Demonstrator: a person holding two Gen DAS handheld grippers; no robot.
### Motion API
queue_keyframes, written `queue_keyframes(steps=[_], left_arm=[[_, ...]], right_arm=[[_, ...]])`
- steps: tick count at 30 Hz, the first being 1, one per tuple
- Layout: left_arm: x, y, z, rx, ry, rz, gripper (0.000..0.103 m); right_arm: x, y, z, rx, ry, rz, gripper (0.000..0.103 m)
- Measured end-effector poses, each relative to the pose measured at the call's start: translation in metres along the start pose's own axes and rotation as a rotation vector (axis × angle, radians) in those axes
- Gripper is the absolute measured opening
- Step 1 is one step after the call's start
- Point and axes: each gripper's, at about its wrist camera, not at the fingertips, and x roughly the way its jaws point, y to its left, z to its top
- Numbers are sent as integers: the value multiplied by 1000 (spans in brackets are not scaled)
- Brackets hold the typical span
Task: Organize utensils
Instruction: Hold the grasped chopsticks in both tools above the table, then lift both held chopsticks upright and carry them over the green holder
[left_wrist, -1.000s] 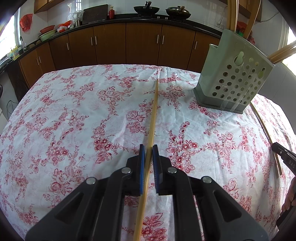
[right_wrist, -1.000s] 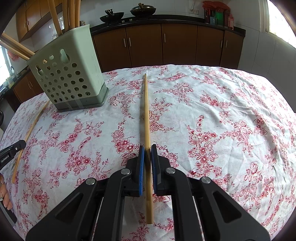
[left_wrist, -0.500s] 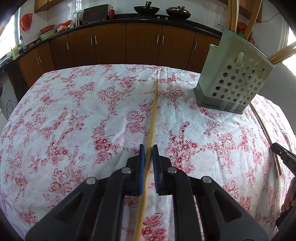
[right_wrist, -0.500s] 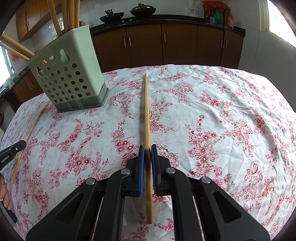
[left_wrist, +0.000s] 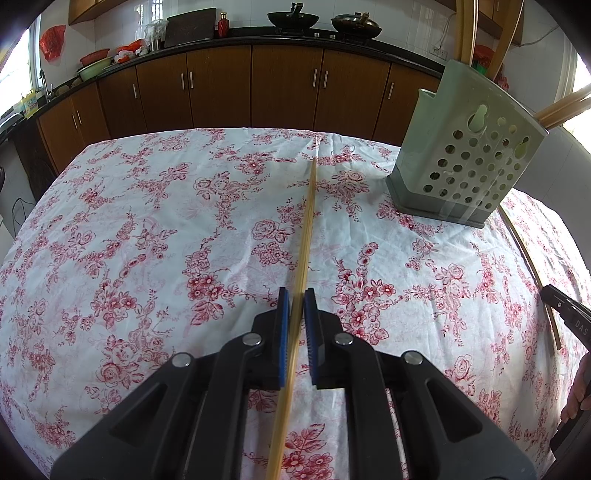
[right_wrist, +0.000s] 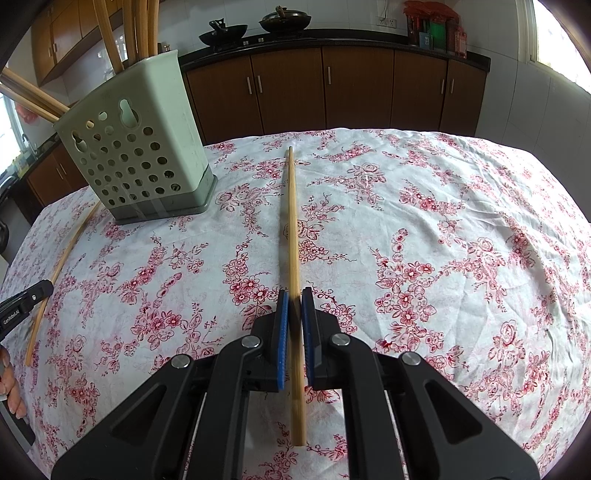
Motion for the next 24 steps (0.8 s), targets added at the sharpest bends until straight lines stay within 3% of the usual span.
queue_keyframes(steps=[10,14,24], left_arm=[[-17,-5,-17,59,7,4,9],[-22,-12,-21,92,7,17,8],[-114,-25,9,125,-240,-26,8]], right_arm=[[-9,1,-11,15,-1,28,8],[-20,7,-12,-10,-38,0,8],[-98,12,24,-51,-292,7,8]])
